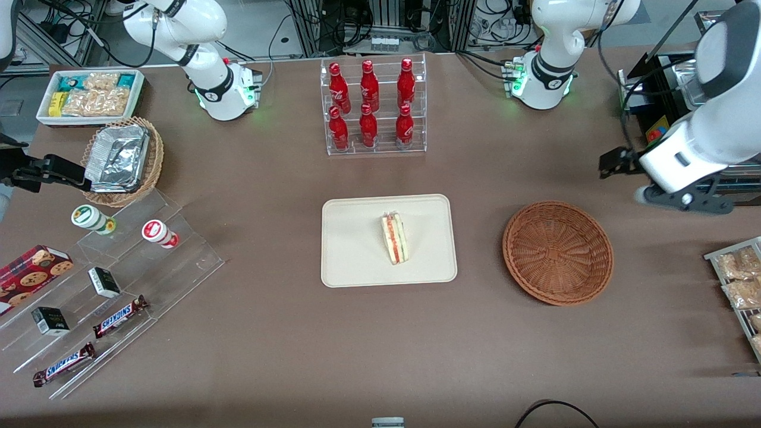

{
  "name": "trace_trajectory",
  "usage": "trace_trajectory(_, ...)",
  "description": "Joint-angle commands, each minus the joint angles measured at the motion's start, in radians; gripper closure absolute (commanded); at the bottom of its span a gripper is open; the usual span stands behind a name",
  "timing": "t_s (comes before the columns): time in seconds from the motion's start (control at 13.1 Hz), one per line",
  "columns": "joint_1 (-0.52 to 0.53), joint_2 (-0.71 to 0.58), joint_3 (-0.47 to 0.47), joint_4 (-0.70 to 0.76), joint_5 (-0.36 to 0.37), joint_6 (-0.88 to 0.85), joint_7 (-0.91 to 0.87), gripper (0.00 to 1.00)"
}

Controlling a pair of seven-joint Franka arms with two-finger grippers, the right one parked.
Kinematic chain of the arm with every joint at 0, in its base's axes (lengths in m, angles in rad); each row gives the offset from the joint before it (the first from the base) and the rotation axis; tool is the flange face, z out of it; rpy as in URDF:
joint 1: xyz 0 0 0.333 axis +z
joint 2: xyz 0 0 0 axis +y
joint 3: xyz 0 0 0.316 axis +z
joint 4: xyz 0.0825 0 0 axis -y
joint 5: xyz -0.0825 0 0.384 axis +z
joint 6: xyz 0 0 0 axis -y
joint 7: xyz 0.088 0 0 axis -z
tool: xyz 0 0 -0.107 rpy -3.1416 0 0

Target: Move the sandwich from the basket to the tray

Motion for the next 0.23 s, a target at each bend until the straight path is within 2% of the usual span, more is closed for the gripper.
trace_trajectory(0.0, 0.024, -0.056, -0.008, -0.028, -0.015, -0.019, 0.049, 0.00)
trace_trajectory(0.15, 0.024, -0.068, -0.007, -0.019, -0.015, -0.044, 0.049, 0.00)
